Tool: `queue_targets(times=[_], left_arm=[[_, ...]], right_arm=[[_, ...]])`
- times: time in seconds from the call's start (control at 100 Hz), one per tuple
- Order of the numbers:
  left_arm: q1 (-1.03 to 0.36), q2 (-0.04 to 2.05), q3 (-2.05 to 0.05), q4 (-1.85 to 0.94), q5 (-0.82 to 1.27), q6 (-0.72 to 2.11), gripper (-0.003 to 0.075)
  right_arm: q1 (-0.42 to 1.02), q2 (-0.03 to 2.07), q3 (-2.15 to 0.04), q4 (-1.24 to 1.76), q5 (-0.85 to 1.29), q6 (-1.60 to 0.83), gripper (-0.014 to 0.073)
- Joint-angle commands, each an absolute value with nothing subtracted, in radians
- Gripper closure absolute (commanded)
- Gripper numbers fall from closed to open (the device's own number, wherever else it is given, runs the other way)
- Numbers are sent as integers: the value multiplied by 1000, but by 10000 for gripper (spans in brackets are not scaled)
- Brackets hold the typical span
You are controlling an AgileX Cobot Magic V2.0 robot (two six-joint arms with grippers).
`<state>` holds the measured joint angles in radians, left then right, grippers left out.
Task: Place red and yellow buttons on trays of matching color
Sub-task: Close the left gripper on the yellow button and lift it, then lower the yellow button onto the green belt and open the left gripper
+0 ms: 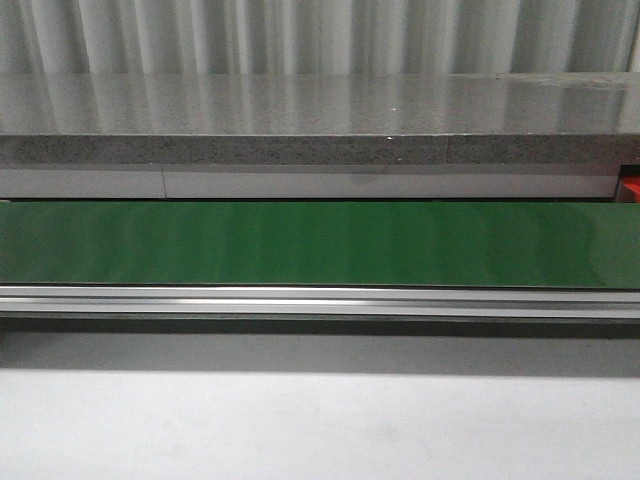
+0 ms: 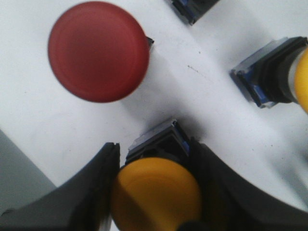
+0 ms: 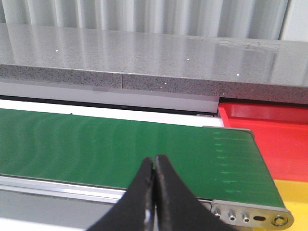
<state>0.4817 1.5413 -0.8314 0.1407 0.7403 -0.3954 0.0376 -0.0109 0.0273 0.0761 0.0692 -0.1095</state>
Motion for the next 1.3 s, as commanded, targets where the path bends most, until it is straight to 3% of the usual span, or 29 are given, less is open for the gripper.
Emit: queue_targets(times=[0.0, 0.4, 0.91, 1.29], left_arm=[[452, 1448, -857, 139, 758, -387, 741], [233, 1091, -931, 142, 928, -166, 741], [10, 1527, -1377, 144, 1108, -73, 741], [4, 1666, -1454, 118, 1137, -23, 741]], right_arm=[[37, -3, 8, 68, -7, -106, 652], [37, -3, 8, 68, -7, -106, 652], [37, -3, 8, 68, -7, -106, 652], [37, -3, 8, 68, -7, -106, 652]])
